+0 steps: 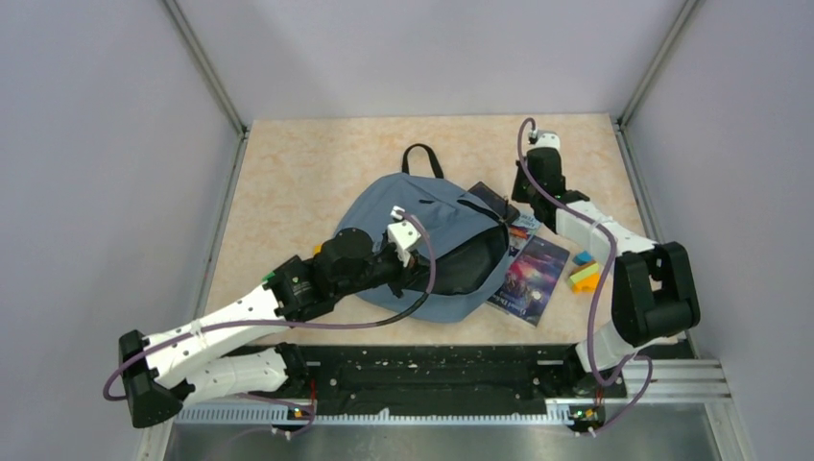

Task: Pack the student bag
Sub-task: Unzip the student bag at the center of the board.

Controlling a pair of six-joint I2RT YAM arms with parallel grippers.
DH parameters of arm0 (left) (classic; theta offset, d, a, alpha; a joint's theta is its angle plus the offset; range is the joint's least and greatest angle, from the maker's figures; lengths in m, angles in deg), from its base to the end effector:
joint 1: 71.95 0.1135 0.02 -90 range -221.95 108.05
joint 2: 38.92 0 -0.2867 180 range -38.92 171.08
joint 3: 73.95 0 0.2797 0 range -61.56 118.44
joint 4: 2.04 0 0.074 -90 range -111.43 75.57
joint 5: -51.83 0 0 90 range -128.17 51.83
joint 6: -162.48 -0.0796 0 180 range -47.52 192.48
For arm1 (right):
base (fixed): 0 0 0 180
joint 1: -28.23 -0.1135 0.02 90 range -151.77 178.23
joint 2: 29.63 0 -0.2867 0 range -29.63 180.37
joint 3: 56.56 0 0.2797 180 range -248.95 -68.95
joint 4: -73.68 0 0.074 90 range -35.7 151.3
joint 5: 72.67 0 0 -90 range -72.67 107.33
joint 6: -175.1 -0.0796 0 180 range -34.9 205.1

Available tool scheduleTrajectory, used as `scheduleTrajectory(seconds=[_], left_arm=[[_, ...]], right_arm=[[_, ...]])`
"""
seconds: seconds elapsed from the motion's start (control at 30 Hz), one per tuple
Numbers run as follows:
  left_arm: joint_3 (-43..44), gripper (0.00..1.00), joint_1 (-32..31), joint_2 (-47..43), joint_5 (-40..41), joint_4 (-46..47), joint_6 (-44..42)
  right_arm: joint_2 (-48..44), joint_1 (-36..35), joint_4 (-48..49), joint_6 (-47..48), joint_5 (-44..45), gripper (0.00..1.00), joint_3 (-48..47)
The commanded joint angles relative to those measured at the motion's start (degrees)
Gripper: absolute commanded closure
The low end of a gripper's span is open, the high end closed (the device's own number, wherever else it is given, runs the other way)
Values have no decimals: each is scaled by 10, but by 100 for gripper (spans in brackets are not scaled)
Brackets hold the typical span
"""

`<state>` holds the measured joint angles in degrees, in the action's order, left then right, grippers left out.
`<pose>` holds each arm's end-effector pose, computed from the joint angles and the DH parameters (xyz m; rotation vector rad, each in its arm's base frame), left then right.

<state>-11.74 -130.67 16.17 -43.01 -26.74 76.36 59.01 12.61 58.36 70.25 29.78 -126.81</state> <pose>0.1394 -0.2425 0.3370 0.9569 1.7128 -0.8167 0.3945 0.0925 0.2277 0.1105 2.1416 0.0756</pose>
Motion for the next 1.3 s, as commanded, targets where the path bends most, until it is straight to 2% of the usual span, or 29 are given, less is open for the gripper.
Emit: scheduleTrajectory(seconds=[0.0, 0.1, 0.2, 0.23, 0.3, 0.37, 0.43, 0.6, 0.77, 0.87, 1.03, 1.17, 1.27], left_arm=[[5, 100, 8, -9, 20, 9, -2], [7, 100, 10, -9, 42, 7, 3], [4, 100, 14, -9, 43, 8, 4], [3, 100, 15, -9, 43, 8, 4], [2, 100, 16, -9, 40, 11, 5], [-1, 100, 16, -8, 34, 15, 7], [-2, 100, 17, -6, 31, 17, 7], [-2, 100, 18, -2, 26, 22, 10], [-6, 100, 18, -4, 22, 26, 11], [-8, 100, 18, -3, 22, 27, 10], [-8, 100, 18, 1, 14, 27, 3], [-8, 100, 18, 4, -2, 26, -7], [-8, 100, 19, 6, -39, 25, -16]], right_arm=[[-24, 3, 47, -14, -15, 100, -12], [-61, 3, 34, -22, -20, 100, 7], [-112, 3, 6, -31, -24, 76, 34], [-131, 3, -1, -36, -39, 65, 44], [-162, 3, -7, -46, -83, 48, 63], [-183, 2, -14, -65, -139, 40, 75], [-192, -3, -17, -87, -184, 39, 86], [-186, -39, -35, -101, -157, 42, 90], [-167, -45, -58, -101, -126, 56, 84], [-165, -45, -47, -100, -126, 71, 87], [-138, -45, -42, -95, -107, 76, 75], [-116, -46, -34, -88, -107, 100, 57], [-101, -47, -22, -82, -102, 100, 37]])
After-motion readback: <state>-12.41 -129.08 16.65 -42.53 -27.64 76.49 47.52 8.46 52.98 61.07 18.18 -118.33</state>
